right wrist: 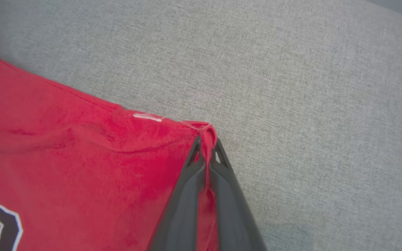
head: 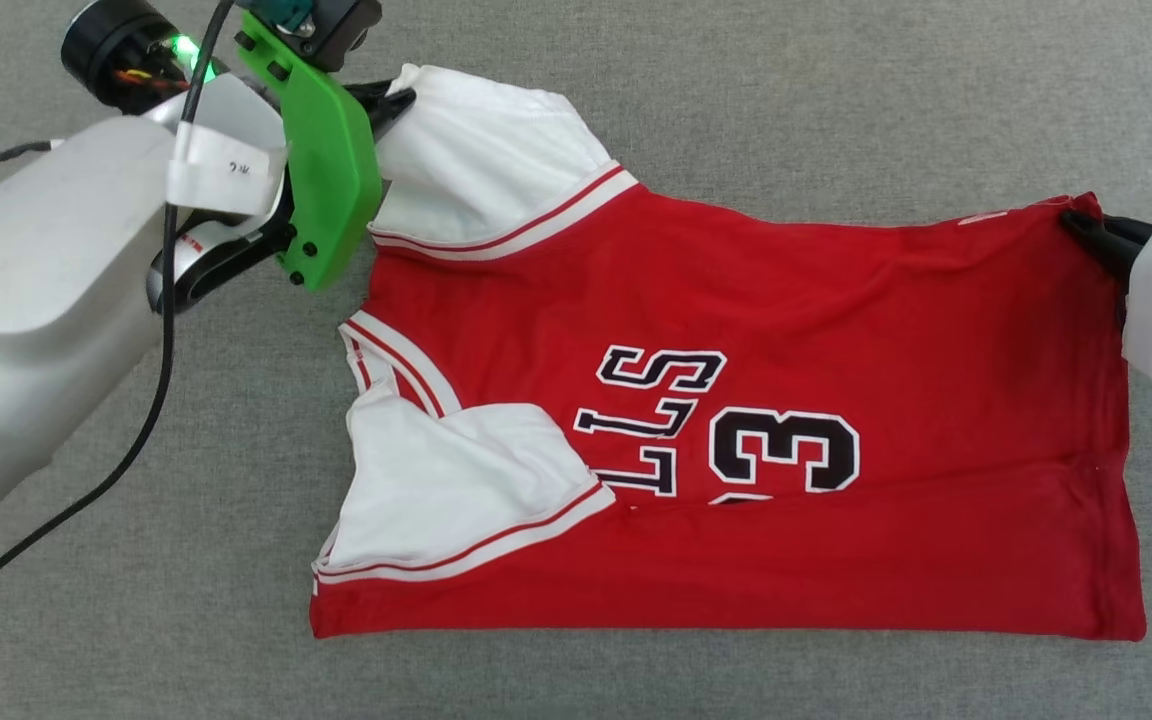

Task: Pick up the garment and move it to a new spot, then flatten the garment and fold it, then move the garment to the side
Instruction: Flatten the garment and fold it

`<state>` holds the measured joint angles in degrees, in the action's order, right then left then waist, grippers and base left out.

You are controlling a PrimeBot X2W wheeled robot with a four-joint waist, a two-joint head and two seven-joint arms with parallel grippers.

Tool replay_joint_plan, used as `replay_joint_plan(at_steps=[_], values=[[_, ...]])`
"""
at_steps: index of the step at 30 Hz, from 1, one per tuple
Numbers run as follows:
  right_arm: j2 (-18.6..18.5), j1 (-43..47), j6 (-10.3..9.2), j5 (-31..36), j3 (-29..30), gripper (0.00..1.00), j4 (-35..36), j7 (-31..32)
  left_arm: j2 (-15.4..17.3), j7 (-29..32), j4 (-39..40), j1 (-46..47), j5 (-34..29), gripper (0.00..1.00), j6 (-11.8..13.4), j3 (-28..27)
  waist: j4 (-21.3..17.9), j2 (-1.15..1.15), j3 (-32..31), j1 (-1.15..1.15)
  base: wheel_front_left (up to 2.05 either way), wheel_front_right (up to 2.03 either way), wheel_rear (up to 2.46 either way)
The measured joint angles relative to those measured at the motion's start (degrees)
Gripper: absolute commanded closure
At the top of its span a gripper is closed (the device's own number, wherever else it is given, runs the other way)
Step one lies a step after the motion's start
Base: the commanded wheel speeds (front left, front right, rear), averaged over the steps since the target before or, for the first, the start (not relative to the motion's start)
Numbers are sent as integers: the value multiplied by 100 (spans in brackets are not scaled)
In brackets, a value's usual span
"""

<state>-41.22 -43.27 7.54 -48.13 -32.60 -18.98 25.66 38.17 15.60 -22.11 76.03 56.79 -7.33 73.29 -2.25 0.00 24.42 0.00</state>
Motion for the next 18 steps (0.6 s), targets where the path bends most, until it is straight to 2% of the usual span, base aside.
replay_joint_plan(at_steps=[6,18], values=[[-113,499,0,-58,-52,100,279,-408,230,-255,256,-497,9,100,59,2,-14,0,-330,0,0,0,0],[-330,1896,0,-58,198,100,744,-951,838,-648,1163,-2035,83,100,568,13,0,0,-1021,0,0,0,0]])
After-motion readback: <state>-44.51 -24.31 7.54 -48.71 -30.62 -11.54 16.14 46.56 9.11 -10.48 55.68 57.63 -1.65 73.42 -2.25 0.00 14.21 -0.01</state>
